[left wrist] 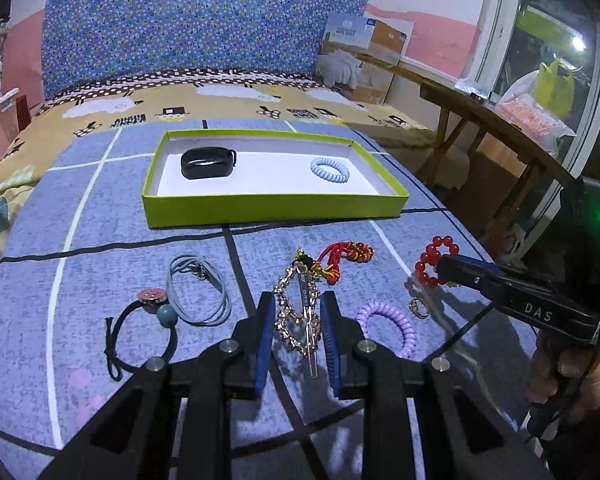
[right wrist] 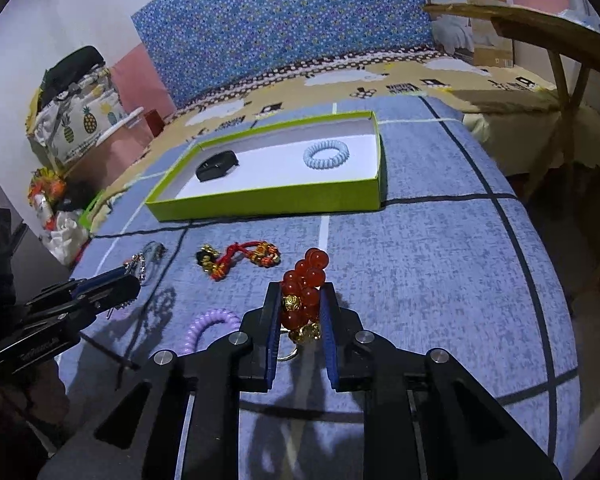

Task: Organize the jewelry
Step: 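Close the left tool on the gold chain brooch while the right tool grasps the red bead bracelet, then carry both held items into the green box and open both tools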

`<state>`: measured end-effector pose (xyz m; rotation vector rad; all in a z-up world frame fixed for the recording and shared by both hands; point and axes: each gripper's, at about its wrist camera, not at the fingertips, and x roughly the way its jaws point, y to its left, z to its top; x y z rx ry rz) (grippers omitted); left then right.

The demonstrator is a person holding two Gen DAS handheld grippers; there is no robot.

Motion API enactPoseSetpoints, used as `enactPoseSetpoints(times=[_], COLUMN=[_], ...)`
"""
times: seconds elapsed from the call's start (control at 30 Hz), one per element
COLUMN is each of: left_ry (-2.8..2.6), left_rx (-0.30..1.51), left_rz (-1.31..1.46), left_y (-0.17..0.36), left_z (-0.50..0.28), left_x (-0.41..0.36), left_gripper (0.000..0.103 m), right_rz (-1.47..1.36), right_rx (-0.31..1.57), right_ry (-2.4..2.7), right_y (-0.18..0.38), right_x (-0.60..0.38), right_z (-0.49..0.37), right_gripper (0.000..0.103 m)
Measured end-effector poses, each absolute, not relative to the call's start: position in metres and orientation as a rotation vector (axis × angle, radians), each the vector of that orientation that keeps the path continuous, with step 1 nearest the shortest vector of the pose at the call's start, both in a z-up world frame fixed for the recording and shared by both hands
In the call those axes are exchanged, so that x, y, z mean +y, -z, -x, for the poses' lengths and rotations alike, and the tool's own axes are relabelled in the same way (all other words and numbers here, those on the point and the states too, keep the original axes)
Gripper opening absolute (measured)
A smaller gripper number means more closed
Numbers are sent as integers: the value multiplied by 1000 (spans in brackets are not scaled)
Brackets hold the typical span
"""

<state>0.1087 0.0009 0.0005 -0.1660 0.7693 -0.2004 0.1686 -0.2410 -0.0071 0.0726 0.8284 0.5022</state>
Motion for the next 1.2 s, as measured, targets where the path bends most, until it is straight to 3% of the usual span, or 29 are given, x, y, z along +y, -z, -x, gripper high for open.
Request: enactPoseSetpoints(times=[0.7, 1.2], left_ry=[179, 118], left_rx=[731, 679], left_rz=[158, 105], left_y=[-14, -37], left_z=[-106, -157], left_x=[7, 31], left_gripper=[24, 24], right_rz=[-85, -71], right_rx=[777, 758], right_ry=[-539, -564], right_y=[-11, -24], right_x=[-238, -222], right_z=[-164, -213], right_gripper=[19, 19])
